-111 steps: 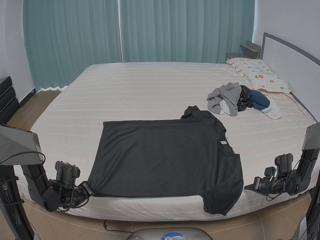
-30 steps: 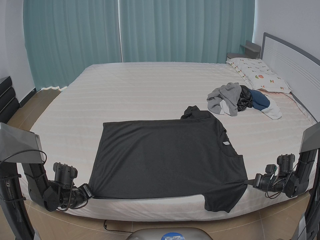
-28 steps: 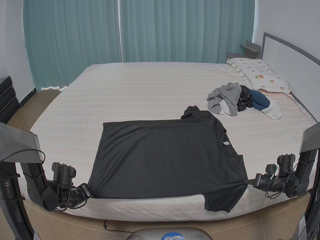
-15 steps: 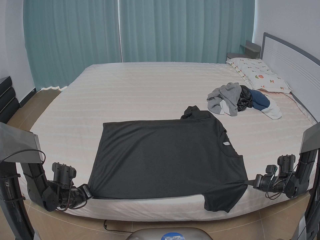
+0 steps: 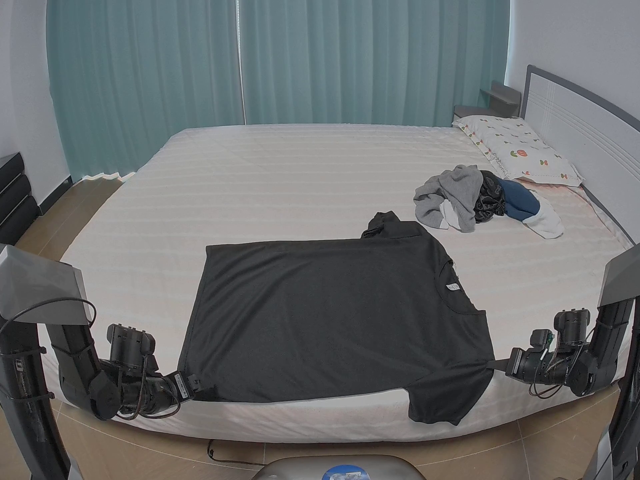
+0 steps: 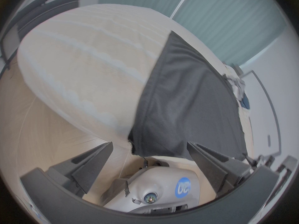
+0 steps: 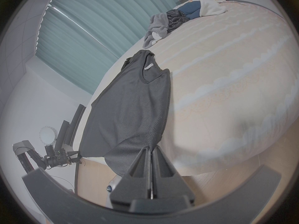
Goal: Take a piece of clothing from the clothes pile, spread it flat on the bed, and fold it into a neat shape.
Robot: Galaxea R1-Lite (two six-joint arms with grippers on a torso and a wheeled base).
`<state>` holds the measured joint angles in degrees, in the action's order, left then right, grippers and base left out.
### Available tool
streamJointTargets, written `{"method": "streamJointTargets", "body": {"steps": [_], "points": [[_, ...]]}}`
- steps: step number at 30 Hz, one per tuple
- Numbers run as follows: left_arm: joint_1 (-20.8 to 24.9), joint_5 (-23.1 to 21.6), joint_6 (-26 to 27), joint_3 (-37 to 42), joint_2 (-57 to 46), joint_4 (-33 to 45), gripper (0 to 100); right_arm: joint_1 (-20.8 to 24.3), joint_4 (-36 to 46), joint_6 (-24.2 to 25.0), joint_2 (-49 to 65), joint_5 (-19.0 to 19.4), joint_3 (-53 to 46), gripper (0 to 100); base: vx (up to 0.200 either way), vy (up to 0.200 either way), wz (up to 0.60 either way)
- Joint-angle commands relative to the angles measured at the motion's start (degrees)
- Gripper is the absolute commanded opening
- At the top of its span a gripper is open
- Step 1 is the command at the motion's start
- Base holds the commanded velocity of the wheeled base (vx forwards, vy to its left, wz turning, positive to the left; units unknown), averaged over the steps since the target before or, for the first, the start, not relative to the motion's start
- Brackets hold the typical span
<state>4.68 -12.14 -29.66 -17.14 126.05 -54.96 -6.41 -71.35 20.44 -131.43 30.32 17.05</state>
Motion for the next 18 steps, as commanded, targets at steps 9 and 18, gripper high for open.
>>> {"method": "streamJointTargets", "body": {"steps": [9, 18], "points": [[-5.9, -13.0, 14.2, -1.7, 1.1, 0.0, 100, -0.1, -1.2, 0.1, -0.1, 0.9, -0.1, 0, 0.000, 0.000, 0.00], [-5.5, -14.0, 14.5, -4.0, 2.6, -0.1, 100, 0.0, -1.2, 0.1, -0.1, 0.9, 0.0, 0, 0.000, 0.000, 0.00]]}}
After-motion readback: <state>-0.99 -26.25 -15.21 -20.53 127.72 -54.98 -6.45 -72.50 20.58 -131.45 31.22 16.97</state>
